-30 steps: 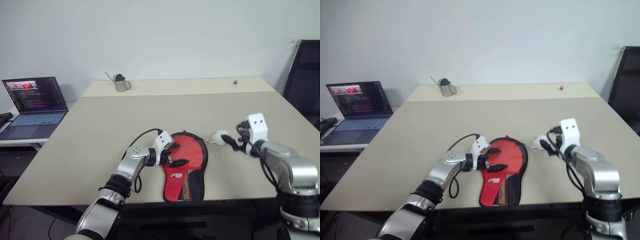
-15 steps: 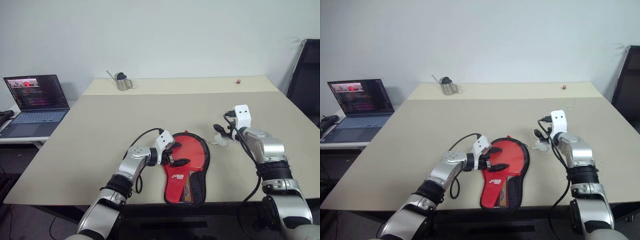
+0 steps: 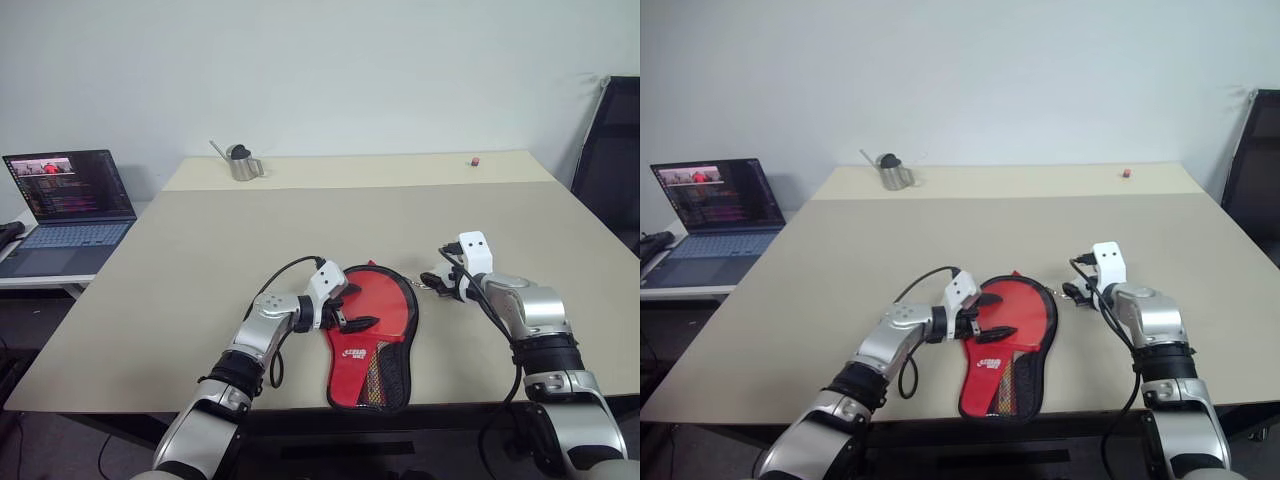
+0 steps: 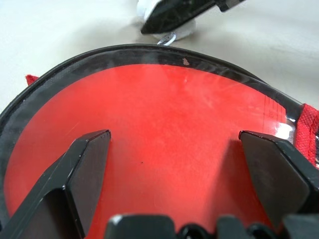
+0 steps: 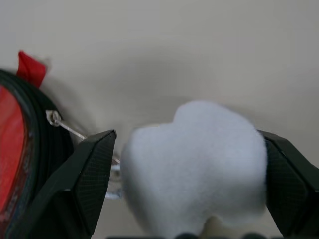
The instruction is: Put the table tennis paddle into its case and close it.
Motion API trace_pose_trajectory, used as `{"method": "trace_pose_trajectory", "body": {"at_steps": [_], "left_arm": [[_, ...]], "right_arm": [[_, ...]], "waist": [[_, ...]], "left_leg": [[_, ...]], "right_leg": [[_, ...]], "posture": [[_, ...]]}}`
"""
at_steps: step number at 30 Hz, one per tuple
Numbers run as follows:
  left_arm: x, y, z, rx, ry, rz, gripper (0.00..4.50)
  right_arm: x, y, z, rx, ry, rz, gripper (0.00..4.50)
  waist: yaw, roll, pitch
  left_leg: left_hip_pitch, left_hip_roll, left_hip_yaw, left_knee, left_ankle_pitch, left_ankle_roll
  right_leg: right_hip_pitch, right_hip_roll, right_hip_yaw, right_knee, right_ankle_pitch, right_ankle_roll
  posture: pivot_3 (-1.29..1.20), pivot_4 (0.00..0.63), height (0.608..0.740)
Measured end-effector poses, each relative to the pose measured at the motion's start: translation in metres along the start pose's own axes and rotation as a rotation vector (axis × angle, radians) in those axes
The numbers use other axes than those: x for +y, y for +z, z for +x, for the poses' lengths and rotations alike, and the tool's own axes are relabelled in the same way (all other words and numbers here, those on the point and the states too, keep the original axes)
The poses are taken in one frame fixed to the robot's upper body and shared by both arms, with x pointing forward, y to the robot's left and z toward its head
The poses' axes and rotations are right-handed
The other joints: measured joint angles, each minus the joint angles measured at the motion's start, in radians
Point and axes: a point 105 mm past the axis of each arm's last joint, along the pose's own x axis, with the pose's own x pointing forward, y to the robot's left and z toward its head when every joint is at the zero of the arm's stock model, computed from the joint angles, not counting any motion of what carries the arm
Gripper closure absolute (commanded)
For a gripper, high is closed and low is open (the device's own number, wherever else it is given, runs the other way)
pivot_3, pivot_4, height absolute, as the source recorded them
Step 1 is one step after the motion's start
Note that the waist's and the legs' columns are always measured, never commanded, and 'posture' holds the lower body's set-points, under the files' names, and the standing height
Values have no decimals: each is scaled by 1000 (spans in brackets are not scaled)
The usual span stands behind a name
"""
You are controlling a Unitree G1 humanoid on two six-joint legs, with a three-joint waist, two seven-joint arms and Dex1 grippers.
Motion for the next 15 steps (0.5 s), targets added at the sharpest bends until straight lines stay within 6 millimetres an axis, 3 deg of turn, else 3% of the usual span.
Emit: {"method": "trace_pose_trajectory", "body": {"at_steps": [2, 7, 10, 12, 15], "left_arm": [[0, 1, 0, 1, 0, 5, 0], [2, 7, 2, 10, -4, 34, 0], [-2, 12, 6, 19, -45, 68, 0], [-9, 16, 11, 28, -94, 104, 0], [-18, 19, 16, 45, -162, 178, 0]], "right_arm": [[2, -2, -1, 0, 2, -8, 762], [5, -2, -1, -1, 3, -25, 2535], [6, 0, -1, -9, 5, -28, 3338], [8, 1, 0, -14, 8, -29, 3655], [10, 2, 1, -23, 10, -30, 3756]], "waist": [[0, 0, 0], [0, 0, 1], [0, 0, 2], [-2, -1, 2], [-4, -1, 2]], "left_leg": [[0, 0, 0, 0, 0, 0], [-1, 0, 0, 0, 0, 0], [-3, 0, 0, -1, 0, 0], [-3, 0, 0, -2, 0, 0], [-2, 0, 1, -4, 0, 0]], "right_leg": [[0, 0, 0, 0, 0, 1], [-1, 0, 0, 0, 0, 0], [-3, 0, 0, -1, 1, -1], [-3, 0, 0, -2, 1, -1], [-4, 0, 1, -2, 1, -2]], "posture": [[0, 150, 740], [0, 150, 740], [0, 150, 740], [0, 150, 740], [0, 150, 740]]}}
